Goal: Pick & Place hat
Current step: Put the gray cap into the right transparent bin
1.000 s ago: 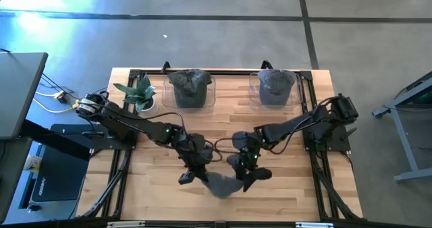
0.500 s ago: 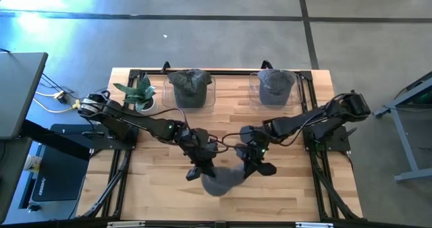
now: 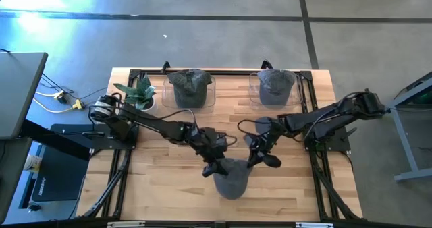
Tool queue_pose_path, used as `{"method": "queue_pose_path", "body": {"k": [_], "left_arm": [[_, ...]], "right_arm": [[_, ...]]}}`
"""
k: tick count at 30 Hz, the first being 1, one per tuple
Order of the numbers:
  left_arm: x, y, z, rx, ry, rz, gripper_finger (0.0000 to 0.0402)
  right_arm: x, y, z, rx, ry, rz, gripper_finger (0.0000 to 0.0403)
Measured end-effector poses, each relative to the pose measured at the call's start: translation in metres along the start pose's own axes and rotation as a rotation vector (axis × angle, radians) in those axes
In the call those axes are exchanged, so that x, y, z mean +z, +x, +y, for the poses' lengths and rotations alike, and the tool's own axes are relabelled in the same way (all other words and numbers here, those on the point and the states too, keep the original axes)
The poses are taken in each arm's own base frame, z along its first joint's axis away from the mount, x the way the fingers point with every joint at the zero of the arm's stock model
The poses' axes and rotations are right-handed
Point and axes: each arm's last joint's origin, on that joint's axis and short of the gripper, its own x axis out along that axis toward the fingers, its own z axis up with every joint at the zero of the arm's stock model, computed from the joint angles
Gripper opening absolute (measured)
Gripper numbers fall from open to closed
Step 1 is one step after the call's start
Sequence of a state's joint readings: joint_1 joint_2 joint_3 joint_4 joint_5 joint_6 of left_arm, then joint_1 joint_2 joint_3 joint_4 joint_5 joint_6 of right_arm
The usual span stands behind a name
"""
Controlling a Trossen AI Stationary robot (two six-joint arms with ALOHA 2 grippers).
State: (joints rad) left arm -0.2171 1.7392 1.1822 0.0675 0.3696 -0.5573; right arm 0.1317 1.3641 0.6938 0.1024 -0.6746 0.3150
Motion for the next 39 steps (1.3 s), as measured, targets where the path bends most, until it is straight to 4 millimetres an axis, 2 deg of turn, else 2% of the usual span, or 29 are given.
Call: {"method": "queue_pose_path", "body": {"k": [4, 11, 13, 18, 21, 29, 32, 35, 39], "left_arm": [[0.004, -0.004, 0.006, -0.019, 0.023, 0.007, 0.0170], [0.017, -0.013, 0.002, -0.121, 0.109, -0.046, 0.0028], [0.019, -0.013, 0.001, -0.148, 0.115, -0.063, 0.0009], [0.021, -0.014, 0.003, -0.080, 0.130, -0.106, 0.0020], [0.021, -0.014, 0.003, -0.086, 0.144, -0.107, 0.0007], [0.021, -0.014, 0.004, -0.085, 0.139, -0.099, 0.0004], [0.022, -0.015, 0.008, -0.061, 0.136, -0.099, 0.0002], [0.021, -0.016, 0.012, -0.043, 0.126, -0.084, 0.0002], [0.022, -0.020, 0.023, -0.006, 0.088, -0.057, 0.0001]], "right_arm": [[-0.007, -0.012, 0.005, 0.004, 0.013, -0.013, 0.0005], [-0.017, -0.026, 0.015, 0.040, -0.010, -0.033, 0.0009], [-0.018, -0.029, 0.017, 0.043, -0.016, -0.039, 0.0010], [-0.017, -0.030, 0.019, 0.052, -0.027, -0.052, 0.0015], [-0.015, -0.031, 0.017, 0.053, -0.038, -0.072, 0.0041], [-0.007, -0.031, 0.011, -0.040, -0.128, -0.161, 0.0205], [-0.006, -0.024, 0.006, -0.018, -0.188, -0.158, 0.0248], [-0.009, -0.012, 0.000, 0.005, -0.204, -0.134, 0.0261], [-0.012, 0.005, -0.004, 0.079, -0.227, -0.118, 0.0255]]}}
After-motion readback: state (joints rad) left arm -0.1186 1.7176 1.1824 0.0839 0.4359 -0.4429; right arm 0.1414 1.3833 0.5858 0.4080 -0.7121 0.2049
